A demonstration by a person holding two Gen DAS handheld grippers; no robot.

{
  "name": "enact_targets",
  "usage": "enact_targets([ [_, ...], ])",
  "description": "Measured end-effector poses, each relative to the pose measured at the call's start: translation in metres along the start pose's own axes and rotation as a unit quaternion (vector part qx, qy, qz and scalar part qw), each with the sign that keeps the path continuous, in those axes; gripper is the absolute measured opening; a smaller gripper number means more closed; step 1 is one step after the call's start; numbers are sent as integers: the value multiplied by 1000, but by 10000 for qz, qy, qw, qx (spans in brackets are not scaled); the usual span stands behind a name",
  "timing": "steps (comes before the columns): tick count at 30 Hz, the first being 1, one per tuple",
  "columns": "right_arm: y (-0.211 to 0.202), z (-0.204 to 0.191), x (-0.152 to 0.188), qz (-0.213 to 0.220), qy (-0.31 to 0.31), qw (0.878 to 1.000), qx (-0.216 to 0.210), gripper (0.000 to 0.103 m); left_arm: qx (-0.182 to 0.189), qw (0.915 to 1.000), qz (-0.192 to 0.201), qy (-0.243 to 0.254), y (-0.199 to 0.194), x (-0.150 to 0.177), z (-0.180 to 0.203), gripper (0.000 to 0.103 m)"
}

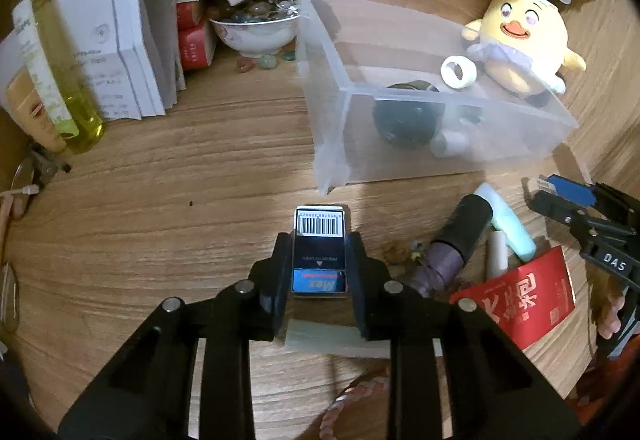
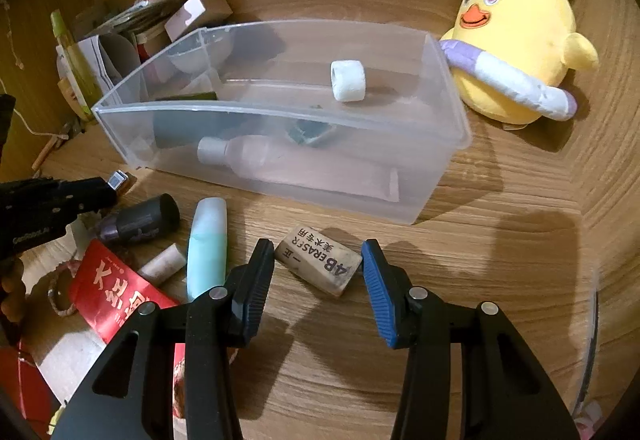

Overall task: Organize objects
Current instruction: 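Grasp the blue card box with the left tool while the right tool grasps the eraser, then carry the blue card box and eraser into the clear box, releasing the eraser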

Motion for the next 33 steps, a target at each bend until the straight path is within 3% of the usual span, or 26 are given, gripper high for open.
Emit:
enact_targets([
  [13, -30, -9, 5, 251, -133, 9996, -29, 42, -44, 9984, 461, -329, -40, 1, -5, 27],
  [21, -48, -18, -10, 565, -168, 9981, -158, 42, 38, 9944, 988, -361, -71, -20, 3, 27],
  [33, -63, -36, -43, 1020, -278, 9934, -445, 42, 235, 9905, 1314, -332, -82, -48, 24, 27],
])
Point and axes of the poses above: each gripper's, at about its wrist camera, not at the fingertips, and y roughly the way its jaws point, z to its right, x to its underside, the point moved 5 cm from there along y, roughly the way its jaws point, and after that the axes turned 11 degrees about -x, right-handed, at the moved point
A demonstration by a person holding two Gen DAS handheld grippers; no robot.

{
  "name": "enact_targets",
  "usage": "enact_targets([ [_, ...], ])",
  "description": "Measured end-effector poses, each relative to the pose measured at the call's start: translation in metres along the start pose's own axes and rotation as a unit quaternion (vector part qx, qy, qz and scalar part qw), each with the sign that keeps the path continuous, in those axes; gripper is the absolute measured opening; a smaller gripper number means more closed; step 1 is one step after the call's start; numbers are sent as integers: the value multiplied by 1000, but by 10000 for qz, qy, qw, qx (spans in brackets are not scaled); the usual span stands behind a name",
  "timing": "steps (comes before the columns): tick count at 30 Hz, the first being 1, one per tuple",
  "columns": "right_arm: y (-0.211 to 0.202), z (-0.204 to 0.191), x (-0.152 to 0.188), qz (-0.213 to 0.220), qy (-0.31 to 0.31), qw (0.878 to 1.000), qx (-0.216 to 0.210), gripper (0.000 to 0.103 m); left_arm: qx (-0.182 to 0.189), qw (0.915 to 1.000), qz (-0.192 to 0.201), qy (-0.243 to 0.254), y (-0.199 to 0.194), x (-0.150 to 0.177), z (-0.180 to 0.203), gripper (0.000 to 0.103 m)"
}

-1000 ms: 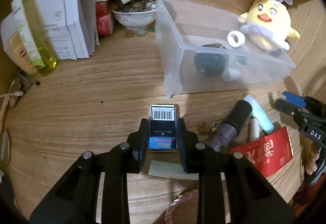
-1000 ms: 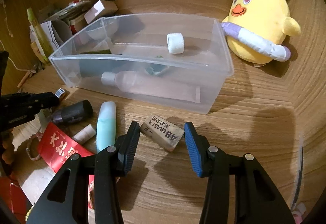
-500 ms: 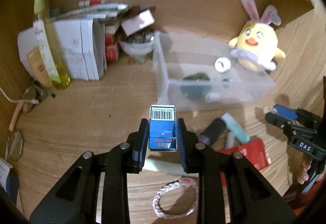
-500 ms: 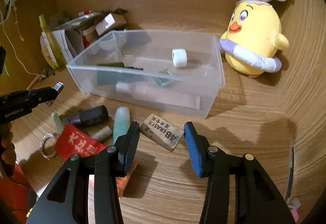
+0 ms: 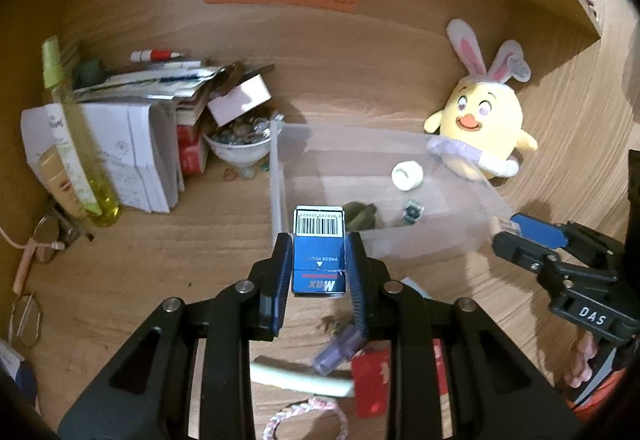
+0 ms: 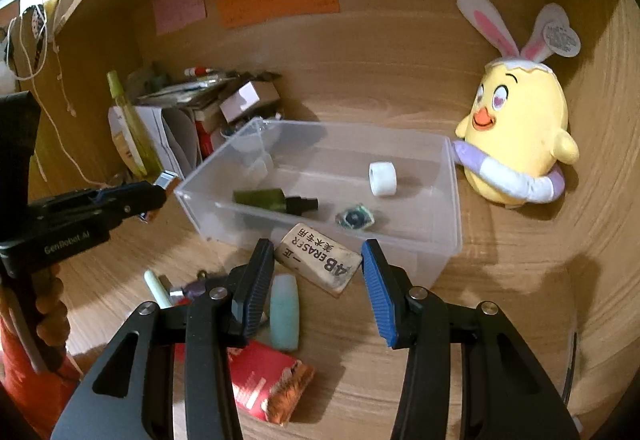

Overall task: Organize objects
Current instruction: 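Carry the blue card box and eraser into the clear box, releasing the eraser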

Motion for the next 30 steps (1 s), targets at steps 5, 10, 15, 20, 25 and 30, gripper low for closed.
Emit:
enact_targets([
  [5, 6, 8, -8, 22, 43, 10000, 50, 42, 54, 10000, 55, 0, 5, -11, 7, 27],
  [10, 12, 21, -18, 64, 93, 9997, 215, 42, 63, 9999, 22, 85, 16, -20, 14, 27],
  [15, 21, 32, -28, 51, 96, 9995, 296, 42, -19, 9999, -69, 114, 29, -25, 17, 27],
  [20, 28, 40, -33, 19, 93, 9994, 345, 42, -11, 9997, -215, 85, 44, -25, 16, 27],
  [25, 40, 49, -32, -112, 150, 9990, 407, 42, -49, 9995, -310, 87, 55, -24, 13, 27],
  [30, 53, 55, -28, -263, 198, 9985, 442, 42, -47, 9992, -390, 117, 66, -22, 12, 27],
])
Point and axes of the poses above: each gripper's, at about its wrist camera, not at the fingertips, and y roughly the way its jaws point, z to its right, x to its underside, the point moved 5 cm from there along y, roughly the way its jaws point, and after that the axes turned 11 degrees about -x, right-handed, at the moved point
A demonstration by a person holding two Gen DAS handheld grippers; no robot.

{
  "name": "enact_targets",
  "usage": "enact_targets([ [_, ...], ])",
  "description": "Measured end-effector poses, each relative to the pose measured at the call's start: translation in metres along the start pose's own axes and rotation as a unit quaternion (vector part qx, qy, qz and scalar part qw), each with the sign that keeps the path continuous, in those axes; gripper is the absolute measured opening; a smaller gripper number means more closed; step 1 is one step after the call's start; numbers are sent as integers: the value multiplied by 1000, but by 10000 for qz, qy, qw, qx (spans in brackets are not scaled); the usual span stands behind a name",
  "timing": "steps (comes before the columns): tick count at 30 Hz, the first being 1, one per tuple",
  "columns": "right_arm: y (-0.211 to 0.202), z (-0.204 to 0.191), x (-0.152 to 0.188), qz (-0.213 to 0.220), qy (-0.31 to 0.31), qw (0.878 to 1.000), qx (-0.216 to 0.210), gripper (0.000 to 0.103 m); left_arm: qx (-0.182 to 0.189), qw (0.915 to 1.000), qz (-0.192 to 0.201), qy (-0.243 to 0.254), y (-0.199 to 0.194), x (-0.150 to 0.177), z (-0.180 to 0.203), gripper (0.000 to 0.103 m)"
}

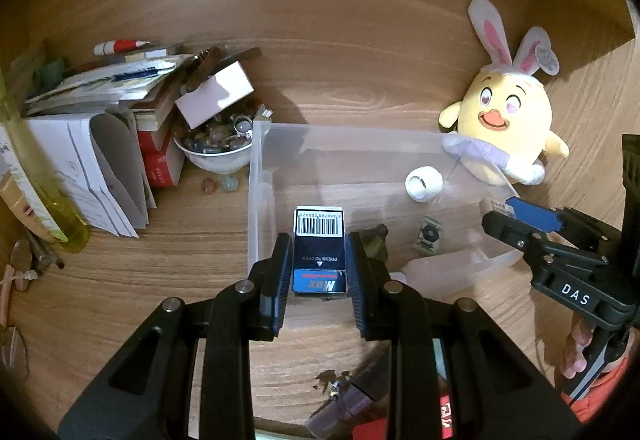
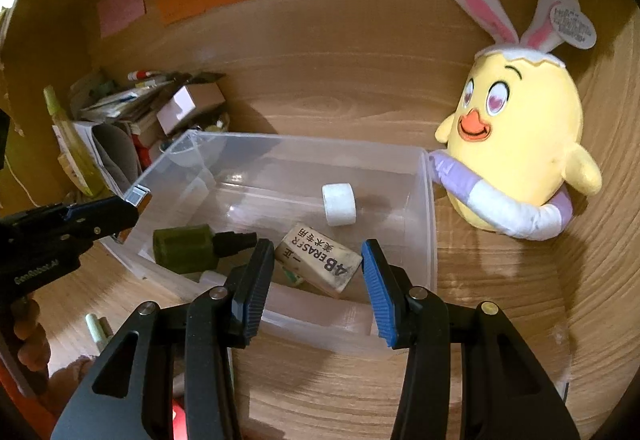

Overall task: Organize objects
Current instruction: 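Carry the blue card box and eraser into the clear box, releasing the eraser, then move both tools back out of the clear box toward the remaining items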

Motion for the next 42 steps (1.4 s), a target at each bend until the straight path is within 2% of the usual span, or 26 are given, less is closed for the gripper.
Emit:
enact_targets([
  [10, 14, -2, 1, -164, -32, 9999, 21, 42, 163, 9998, -83, -10, 8, 2, 0, 27],
  [20, 19, -6, 2, -214, -101, 9997, 23, 43, 153, 9999, -55, -11, 5, 0, -2, 29],
  [23, 17, -8, 3, -220, -97, 9997, -45, 43, 143, 9999, -42, 10, 0, 0, -1, 34],
  [27, 11, -12, 2, -145, -146, 9997, -134, 52, 93, 9999, 52, 38, -11, 0, 0, 48],
  [31, 1, -18, 1, -31, -202, 9995, -245, 56, 22, 9998, 182, 50, -24, -1, 1, 59],
  [37, -21, -30, 2, 183, -299, 9980, -530, 71, -30, 9997, 247, -14, -42, 5, 0, 74],
  [42, -35, -42, 11, 211, -472, 9966, -646, 74, -38, 9996, 218, -158, -55, 14, -8, 78],
])
Point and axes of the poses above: each gripper's, at about its wrist camera, not at the fingertips, and y roughly the way its jaws point, z to its right, x to its underside, the point moved 5 cm from there along y, roughly the way its jaws point, and after that the axes turned 11 degrees about -x, right-handed, at the moved point
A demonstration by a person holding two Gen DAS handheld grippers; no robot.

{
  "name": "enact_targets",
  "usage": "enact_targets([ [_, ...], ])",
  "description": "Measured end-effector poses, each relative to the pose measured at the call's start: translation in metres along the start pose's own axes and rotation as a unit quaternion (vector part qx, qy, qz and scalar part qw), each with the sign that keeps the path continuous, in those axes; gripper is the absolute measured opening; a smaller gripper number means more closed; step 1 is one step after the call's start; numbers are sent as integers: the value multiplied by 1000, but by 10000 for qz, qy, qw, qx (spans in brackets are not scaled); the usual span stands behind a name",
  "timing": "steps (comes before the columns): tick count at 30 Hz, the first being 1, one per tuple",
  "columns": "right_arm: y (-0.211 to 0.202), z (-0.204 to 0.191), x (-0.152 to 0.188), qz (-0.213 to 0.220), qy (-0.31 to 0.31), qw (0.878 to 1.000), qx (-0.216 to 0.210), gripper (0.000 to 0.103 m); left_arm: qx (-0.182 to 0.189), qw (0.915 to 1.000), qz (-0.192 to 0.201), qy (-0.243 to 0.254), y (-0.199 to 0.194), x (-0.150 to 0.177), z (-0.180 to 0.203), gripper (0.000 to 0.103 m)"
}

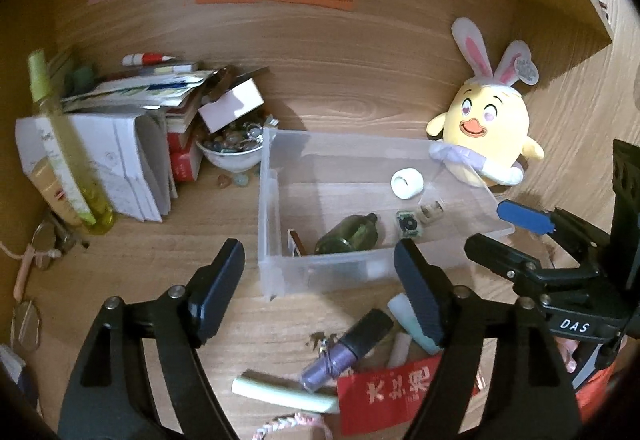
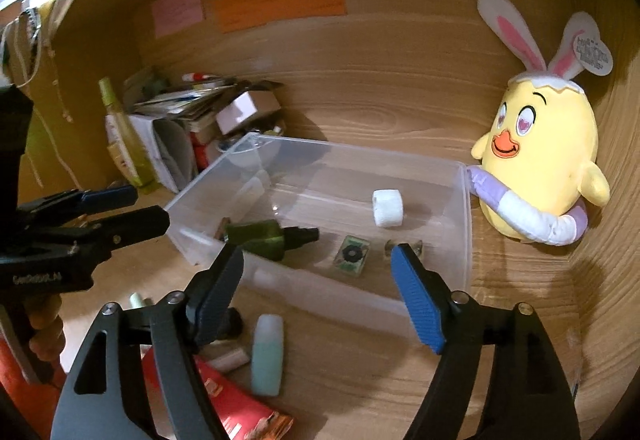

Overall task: Organize objects
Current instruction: 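Move both tools back out of the clear box toward the remaining items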

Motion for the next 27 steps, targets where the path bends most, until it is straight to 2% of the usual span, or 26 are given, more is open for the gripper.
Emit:
enact_targets([
  [7, -10, -12, 13, -56, -155, 9999, -10, 74, -233, 9997, 13, -100, -16, 15, -18, 89],
  [17, -5, -5, 34, -298, -16, 9994, 173, 74, -446, 9984, -341, -4, -16, 53, -34, 90],
  [24, 8, -1, 45, -499, 106, 9985, 215, 74, -371, 9964, -756, -33, -6, 90, -39, 90],
  [27, 20, -3, 52, -716, 141, 9972, 136, 73, -337, 9953, -900, -74, 0, 100, -42, 90],
])
Point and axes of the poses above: each gripper's, at about its wrist camera, not at the fingertips, and y roughly the way its jaws point, z to its right, x to its underside, the point moved 5 cm from there along y, roughly the way its jaws point, and after that the axes turned 11 degrees about -x, right-handed, at the moved point
